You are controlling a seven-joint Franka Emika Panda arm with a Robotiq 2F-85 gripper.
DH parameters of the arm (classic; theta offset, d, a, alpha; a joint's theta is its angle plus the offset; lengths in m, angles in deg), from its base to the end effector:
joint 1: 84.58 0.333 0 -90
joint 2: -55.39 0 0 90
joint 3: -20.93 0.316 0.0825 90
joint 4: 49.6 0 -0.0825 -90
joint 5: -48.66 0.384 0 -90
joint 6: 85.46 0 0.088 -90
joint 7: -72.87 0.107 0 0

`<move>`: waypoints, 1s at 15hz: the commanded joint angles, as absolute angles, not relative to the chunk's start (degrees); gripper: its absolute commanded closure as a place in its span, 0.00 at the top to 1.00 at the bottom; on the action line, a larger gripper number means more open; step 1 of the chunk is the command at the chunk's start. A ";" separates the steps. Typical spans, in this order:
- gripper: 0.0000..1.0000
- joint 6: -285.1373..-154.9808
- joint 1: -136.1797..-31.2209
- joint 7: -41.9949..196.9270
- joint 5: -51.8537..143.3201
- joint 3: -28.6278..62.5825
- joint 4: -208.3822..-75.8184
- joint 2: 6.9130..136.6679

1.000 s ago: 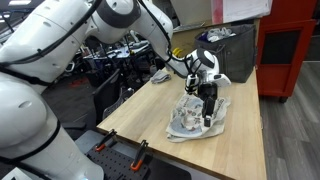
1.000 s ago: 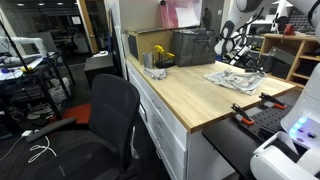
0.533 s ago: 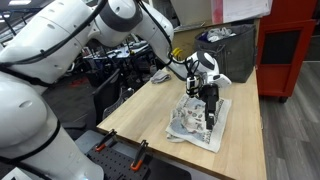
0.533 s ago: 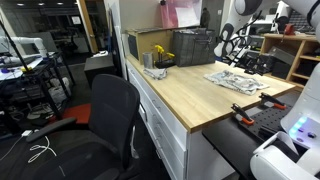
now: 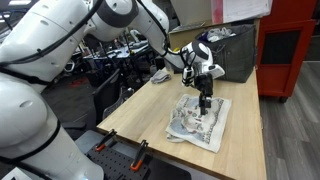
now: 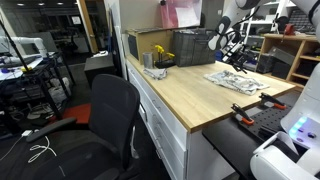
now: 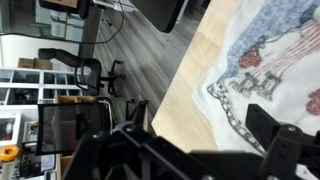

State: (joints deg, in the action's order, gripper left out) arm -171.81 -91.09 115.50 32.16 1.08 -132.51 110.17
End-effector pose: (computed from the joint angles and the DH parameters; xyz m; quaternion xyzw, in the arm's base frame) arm 0.5469 -0.2796 0.1224 0.7470 -0.4471 -0.3549 0.3408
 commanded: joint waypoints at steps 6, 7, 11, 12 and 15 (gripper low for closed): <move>1.00 -182.53 -92.58 112.92 37.15 5.88 -125.22 108.00; 1.00 -183.77 -92.84 112.17 38.51 6.79 -123.64 108.71; 1.00 -185.36 -92.39 111.38 42.26 8.72 -118.23 111.59; 1.00 -184.61 -92.41 111.52 43.24 9.06 -116.52 112.58; 1.00 -182.81 -91.53 113.69 43.93 8.42 -111.80 116.44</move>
